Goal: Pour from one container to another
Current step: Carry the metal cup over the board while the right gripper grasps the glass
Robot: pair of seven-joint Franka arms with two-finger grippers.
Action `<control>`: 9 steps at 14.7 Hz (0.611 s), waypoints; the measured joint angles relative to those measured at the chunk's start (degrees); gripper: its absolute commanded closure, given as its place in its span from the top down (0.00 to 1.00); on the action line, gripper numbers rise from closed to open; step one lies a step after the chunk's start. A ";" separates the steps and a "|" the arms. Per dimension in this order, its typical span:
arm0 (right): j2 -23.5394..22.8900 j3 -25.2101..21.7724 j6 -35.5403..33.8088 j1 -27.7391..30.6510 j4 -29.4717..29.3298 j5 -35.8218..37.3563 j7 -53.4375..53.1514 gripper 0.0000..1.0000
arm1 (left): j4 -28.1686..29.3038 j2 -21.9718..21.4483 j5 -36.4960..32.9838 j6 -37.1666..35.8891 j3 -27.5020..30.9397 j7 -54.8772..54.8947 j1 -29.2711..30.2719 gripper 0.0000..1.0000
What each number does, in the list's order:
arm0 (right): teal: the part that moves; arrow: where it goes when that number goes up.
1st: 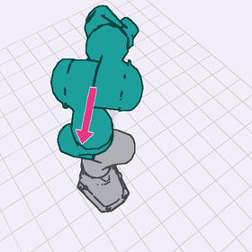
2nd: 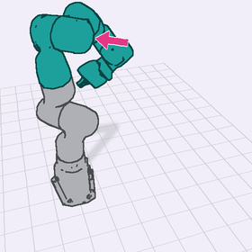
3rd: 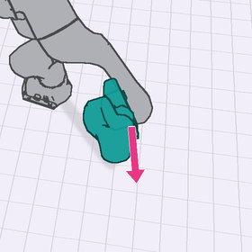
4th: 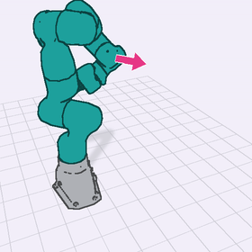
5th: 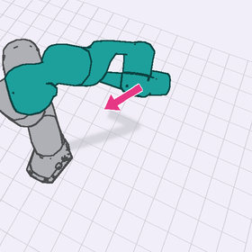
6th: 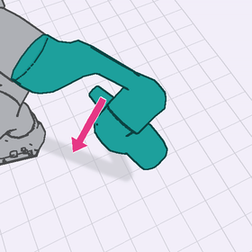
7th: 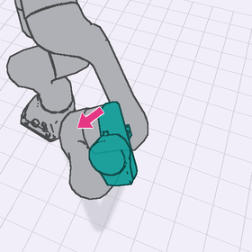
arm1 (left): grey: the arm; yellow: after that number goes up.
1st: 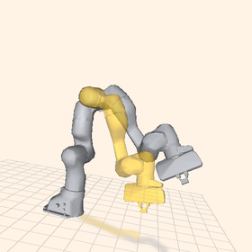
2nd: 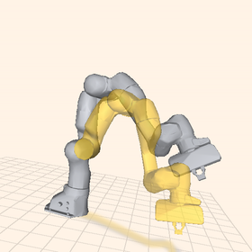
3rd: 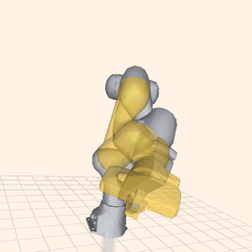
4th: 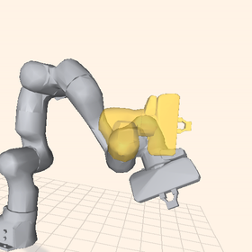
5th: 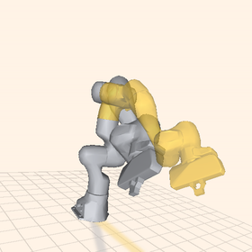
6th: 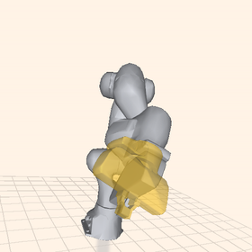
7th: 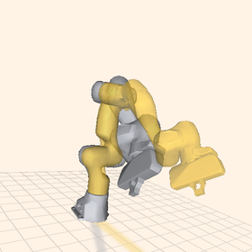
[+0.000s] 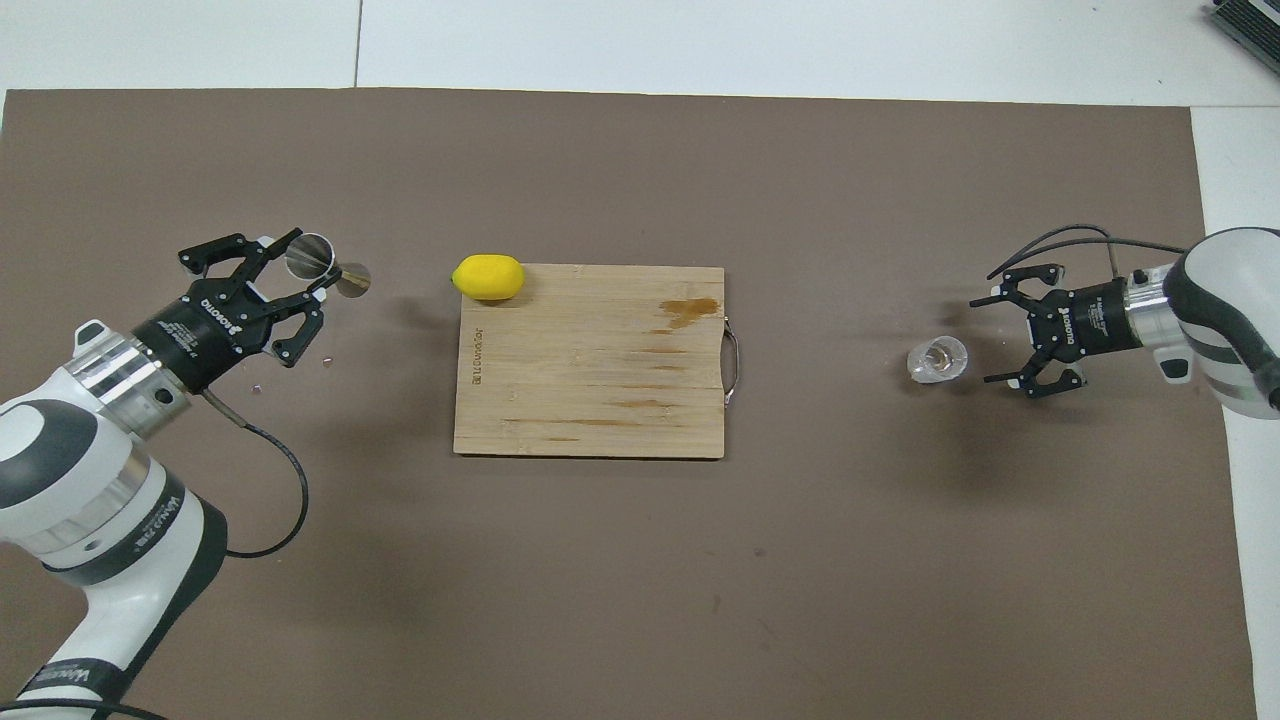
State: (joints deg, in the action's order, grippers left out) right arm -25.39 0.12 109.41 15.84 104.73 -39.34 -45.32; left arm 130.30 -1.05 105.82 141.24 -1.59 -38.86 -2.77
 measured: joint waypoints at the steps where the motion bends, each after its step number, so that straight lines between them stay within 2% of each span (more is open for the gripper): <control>1: 0.08 -0.02 0.00 0.02 0.13 0.00 0.00 1.00 | -0.01 -0.63 0.00 2.05 -0.09 -0.21 -2.58 0.00; 6: 0.17 -0.02 0.87 0.04 1.89 0.00 1.14 1.00 | -2.11 -1.32 0.02 11.07 -0.77 -4.81 -14.37 0.00; 9: 0.24 0.07 0.89 -0.15 1.93 0.00 1.17 1.00 | -2.86 -1.12 2.57 13.12 -0.93 -7.07 -16.83 0.00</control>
State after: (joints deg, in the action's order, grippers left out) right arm -25.15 0.19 110.29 15.69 106.66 -39.34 -44.14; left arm 127.43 -2.17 108.39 154.36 -2.52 -45.93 -19.60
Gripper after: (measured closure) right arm 0.000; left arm 0.498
